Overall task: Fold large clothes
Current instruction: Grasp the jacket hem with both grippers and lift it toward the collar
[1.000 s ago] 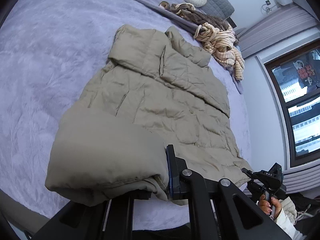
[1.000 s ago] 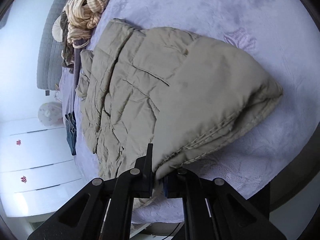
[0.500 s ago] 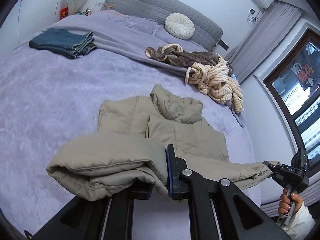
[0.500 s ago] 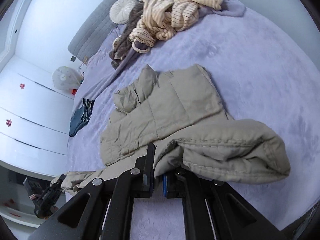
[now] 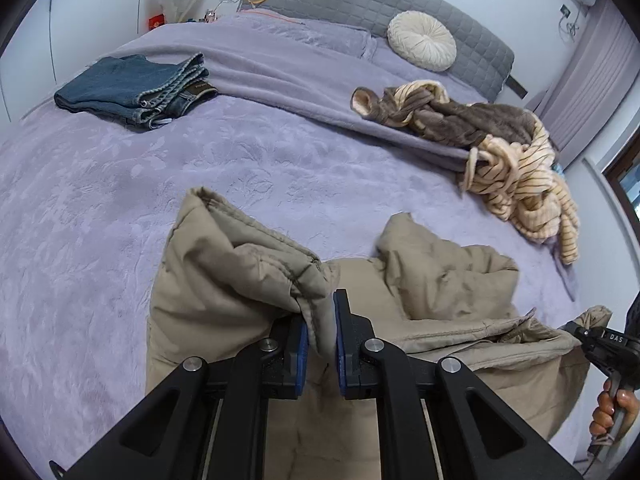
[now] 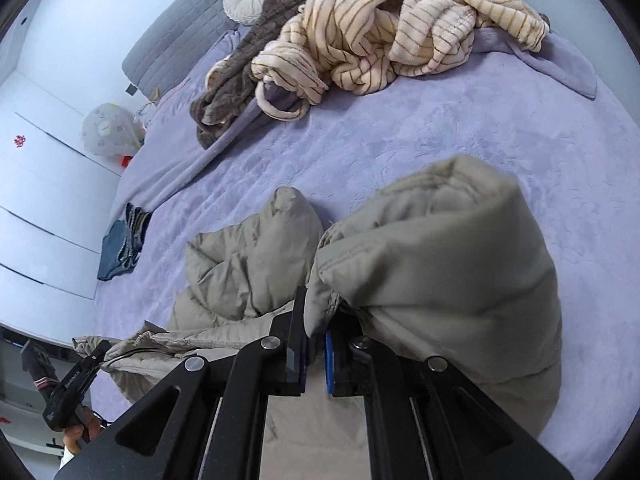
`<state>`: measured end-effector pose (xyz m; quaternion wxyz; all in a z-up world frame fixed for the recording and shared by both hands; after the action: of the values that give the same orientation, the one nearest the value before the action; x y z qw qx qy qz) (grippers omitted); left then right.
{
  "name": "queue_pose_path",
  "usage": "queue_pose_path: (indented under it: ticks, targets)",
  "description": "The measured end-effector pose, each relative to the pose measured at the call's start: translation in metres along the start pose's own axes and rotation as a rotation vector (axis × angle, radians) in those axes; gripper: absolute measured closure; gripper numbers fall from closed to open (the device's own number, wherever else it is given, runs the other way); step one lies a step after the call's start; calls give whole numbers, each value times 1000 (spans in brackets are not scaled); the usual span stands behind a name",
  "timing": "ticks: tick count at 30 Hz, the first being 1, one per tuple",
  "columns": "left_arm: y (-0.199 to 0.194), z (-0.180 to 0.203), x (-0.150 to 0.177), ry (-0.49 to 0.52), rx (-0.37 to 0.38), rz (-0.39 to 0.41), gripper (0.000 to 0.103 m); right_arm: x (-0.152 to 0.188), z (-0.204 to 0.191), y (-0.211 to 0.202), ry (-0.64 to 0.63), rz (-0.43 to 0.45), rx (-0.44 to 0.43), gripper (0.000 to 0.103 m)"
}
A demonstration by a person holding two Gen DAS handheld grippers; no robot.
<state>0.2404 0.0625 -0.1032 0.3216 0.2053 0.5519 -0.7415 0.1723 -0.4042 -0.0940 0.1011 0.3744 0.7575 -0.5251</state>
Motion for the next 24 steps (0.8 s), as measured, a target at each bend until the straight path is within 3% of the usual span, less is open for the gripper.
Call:
queue_pose_path:
  ticks: [8,13,18,20,21,22,23,24]
  targets:
    - [97,-12,20,-50,-49,-64,90,13,39,74,103,-4,27,96]
    - [108,-8,24,0,-75,-52,90,8,39,86,114,6,5,96]
    - [94,-10,19,-19,-79,-48,87,5,40,82,148,-30,-22,93]
    - [81,-8,15,12,-87,-30,71,3,39,73,149,-34,-30,87]
    - [72,-7,13,32,-97,-6,39,2,37,69,142,-33,-32,79]
    - [63,-6,12,45,-107,19,6,1,35,64,136,-29,-40,59]
    - [53,-5,10,58,-121,51,0,0,32,59,132,-22,-53,47]
    - [43,-5,10,75,-124,81,0,-1,30,53,128,-15,-65,31]
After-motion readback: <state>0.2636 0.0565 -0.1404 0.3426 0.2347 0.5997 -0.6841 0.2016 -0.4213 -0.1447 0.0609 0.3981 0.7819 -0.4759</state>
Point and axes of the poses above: each gripper's, at about its wrist camera, not at the fingertips, and y roughly the way its jaws point, z to its right, x to its underside, the point moved 2 cm from there along y, roughly the way its jaws point, and after that the axes turned 10 degrees about z, right-handed, at the moved point
